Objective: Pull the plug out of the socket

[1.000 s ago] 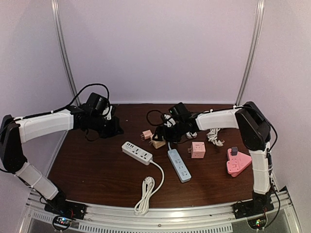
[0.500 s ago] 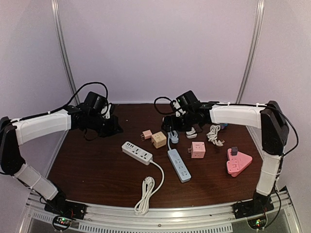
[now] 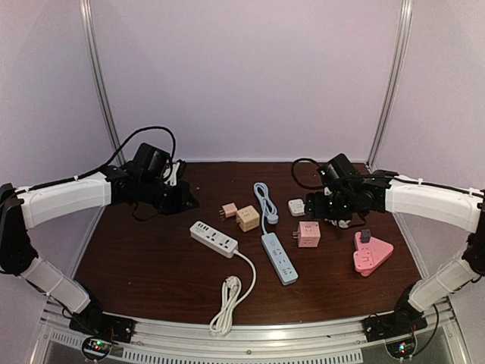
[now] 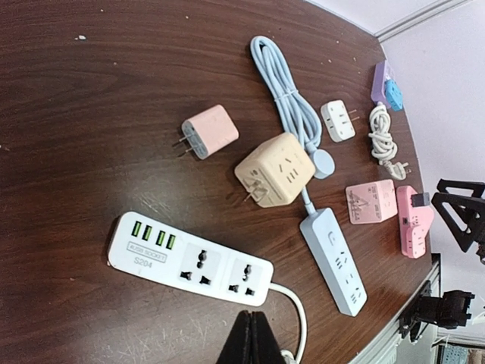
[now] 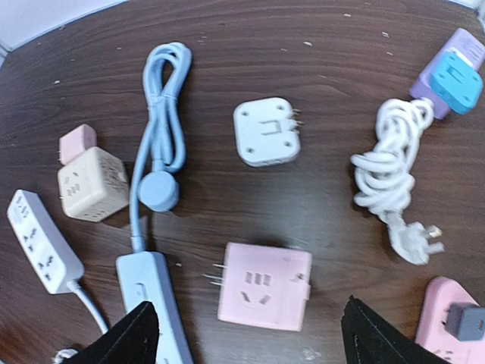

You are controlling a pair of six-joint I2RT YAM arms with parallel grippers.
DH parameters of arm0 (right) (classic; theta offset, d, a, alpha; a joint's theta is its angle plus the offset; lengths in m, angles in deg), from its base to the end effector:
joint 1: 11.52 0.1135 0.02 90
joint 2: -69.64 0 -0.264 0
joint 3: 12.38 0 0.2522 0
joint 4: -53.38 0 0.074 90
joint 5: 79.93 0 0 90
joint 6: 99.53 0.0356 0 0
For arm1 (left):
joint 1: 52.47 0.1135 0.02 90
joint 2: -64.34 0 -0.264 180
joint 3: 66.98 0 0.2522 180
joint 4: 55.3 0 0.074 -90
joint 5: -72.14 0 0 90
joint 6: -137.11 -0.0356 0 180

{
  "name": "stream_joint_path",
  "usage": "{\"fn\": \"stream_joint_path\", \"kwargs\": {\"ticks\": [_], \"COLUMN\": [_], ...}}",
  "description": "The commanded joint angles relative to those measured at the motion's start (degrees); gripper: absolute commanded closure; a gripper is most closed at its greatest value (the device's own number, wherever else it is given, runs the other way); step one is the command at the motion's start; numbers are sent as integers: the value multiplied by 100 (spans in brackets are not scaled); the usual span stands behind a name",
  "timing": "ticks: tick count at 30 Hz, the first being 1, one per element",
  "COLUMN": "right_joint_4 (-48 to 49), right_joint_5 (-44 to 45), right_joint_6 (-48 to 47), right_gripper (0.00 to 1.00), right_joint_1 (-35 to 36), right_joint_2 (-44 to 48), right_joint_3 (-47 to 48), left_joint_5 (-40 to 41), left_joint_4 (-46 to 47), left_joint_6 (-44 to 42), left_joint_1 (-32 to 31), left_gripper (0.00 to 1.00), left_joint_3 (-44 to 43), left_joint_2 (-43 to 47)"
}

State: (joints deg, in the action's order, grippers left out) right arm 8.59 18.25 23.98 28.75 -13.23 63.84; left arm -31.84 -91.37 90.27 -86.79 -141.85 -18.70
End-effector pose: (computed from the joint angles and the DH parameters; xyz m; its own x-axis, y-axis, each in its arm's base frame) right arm 0.2366 0.1938 0.2608 -0.8133 0.0272 -0.5812 -0.1477 0.9566 0.2514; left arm 0.2557 -0.1849 0.2640 -0.8923 -0.1945 -0.4073 0.1092 0.7825 -0.6130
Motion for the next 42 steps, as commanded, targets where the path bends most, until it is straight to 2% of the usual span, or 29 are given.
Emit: {"fn": "stream_joint_path", "kwargs": {"ticks": [1, 6, 9, 14, 21, 42], "right_joint_4": [-964, -1611, -1704, -1359, -540, -378], "right_joint_5": [1187, 1817, 1894, 1572, 710, 781], "right_joint_6": [574, 896, 888, 439, -232, -607], "right_gripper": [16, 20, 22, 26, 35, 64], "right_joint_1": [27, -154, -455, -1120, -1838, -1953], "right_joint_2": [583, 984, 1225, 1423, 1202, 392], "right_joint_3": [-481, -890, -1139, -1484, -1778, -1754], "left_joint_5": [-147, -222, -256, -242, -209, -136], "left_joint_4": [252, 252, 239, 185, 172, 181], "left_joint_6": [-123, -142, -149, -172, -159, -68], "left_joint_1": [-78, -117, -135, -153, -162, -180], "left_gripper": [100, 100, 100, 100, 100, 100], "left_joint_3": [-115, -163, -181, -198, -200, -253], "left_joint_2": [34, 43, 19, 10, 43, -54]}}
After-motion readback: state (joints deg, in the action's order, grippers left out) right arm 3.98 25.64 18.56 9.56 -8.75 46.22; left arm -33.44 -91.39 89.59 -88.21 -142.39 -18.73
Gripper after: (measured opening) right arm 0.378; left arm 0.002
